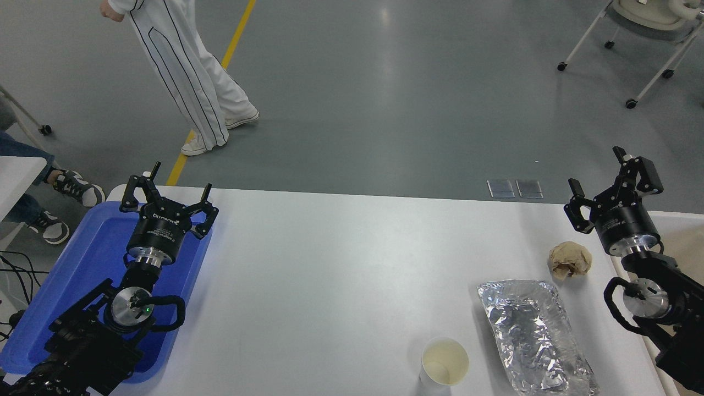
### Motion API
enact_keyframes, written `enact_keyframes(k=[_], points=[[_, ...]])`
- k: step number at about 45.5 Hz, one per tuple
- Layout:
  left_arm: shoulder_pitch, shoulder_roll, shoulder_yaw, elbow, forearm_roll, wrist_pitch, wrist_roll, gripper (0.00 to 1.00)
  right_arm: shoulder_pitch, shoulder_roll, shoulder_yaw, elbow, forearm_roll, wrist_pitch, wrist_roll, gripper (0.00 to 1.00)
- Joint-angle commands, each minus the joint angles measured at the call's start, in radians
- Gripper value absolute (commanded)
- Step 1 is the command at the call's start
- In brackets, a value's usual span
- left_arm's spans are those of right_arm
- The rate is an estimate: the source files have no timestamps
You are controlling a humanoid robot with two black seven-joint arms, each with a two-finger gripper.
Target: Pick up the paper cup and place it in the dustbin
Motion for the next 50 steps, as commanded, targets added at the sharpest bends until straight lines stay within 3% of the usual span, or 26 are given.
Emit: enact_keyframes(k=[1, 50], points=[[0.0, 0.0, 0.0, 0.0, 0.0, 0.0, -0.002, 1.0, 0.004, 0.008, -0.003, -0.012, -0.002, -0.005, 0.003, 1.0], [0.0, 0.0, 0.0, 0.0, 0.0, 0.0, 0.0, 1.0, 0.016, -0.027, -0.069, -0.003, -0.002, -0.053, 0.001, 1.0]])
